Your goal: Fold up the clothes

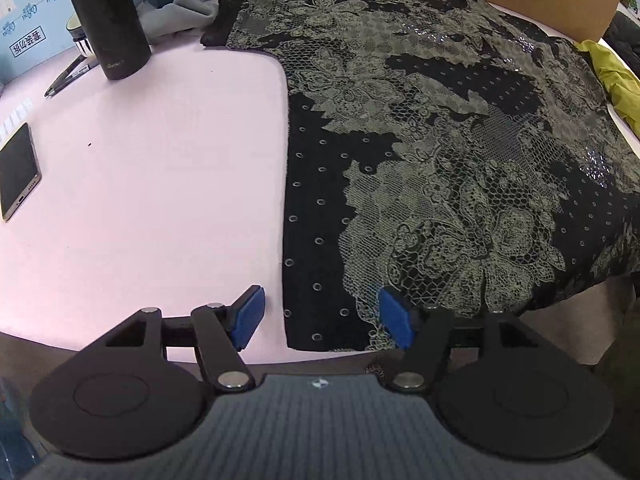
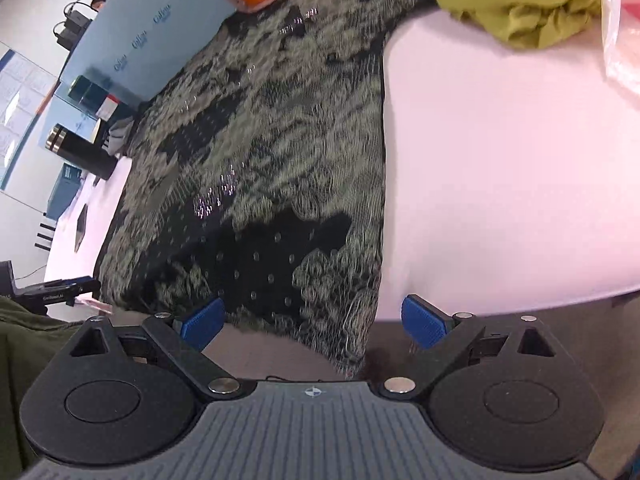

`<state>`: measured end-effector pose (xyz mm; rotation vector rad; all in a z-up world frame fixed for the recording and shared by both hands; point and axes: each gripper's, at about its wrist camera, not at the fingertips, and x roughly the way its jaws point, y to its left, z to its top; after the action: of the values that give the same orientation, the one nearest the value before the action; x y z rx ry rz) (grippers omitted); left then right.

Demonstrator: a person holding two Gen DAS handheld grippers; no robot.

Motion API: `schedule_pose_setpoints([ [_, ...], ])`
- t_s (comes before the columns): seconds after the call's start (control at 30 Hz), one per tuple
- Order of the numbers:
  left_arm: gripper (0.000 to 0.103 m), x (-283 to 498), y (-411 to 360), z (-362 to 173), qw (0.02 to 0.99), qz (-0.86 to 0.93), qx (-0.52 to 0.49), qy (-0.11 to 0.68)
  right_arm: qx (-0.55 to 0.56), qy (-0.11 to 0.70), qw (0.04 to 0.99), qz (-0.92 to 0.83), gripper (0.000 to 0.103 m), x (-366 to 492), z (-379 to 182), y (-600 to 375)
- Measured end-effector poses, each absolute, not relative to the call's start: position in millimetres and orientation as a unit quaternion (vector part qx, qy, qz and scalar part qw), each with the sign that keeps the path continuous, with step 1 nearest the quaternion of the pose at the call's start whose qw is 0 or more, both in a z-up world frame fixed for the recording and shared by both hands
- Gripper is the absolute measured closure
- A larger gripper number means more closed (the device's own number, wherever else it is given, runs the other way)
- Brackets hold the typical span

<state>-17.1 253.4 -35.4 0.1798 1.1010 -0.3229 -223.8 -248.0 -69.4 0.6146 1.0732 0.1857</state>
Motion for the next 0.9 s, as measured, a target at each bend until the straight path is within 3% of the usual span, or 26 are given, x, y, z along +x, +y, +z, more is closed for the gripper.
schedule_pose_setpoints([
  [0.03, 0.045, -18.3, 250.8, -35.0, 0.837, -0.153, 0.087, 0.517, 0.297, 0.503, 0.807, 0.083, 0.01, -224.4, -73.1, -248.7],
  [0.1, 0.067, -21.1, 244.4, -33.4, 0.84, -0.157, 0.094, 0.51, 0.308, 0.503, 0.804, 0.068, 0.022, -225.5, -79.1, -249.3],
  [0.13, 0.074, -22.7, 240.1, -32.4, 0.842, -0.157, 0.105, 0.505, 0.302, 0.509, 0.804, 0.058, 0.05, -225.6, -81.3, -248.7],
  [0.17, 0.088, -25.0, 236.8, -32.5, 0.843, -0.157, 0.116, 0.501, 0.288, 0.521, 0.802, 0.049, 0.095, -225.3, -83.8, -247.5],
  [0.2, 0.095, -26.4, 235.2, -32.6, 0.843, -0.159, 0.122, 0.499, 0.276, 0.531, 0.8, 0.047, 0.1, -226.2, -85.7, -247.0],
  [0.3, 0.1, -28.4, 235.5, -30.8, 0.844, -0.161, 0.126, 0.496, 0.276, 0.522, 0.804, 0.068, 0.101, -231.3, -79.3, -250.0],
  [0.53, 0.1, -32.4, 240.9, -14.1, 0.846, -0.181, 0.116, 0.488, 0.265, 0.5, 0.815, 0.127, 0.101, -235.5, -43.0, -259.5],
  [0.9, 0.1, -40.6, 242.3, -23.5, 0.824, -0.199, 0.133, 0.514, 0.258, 0.555, 0.782, 0.119, 0.099, -241.1, -46.0, -280.7],
])
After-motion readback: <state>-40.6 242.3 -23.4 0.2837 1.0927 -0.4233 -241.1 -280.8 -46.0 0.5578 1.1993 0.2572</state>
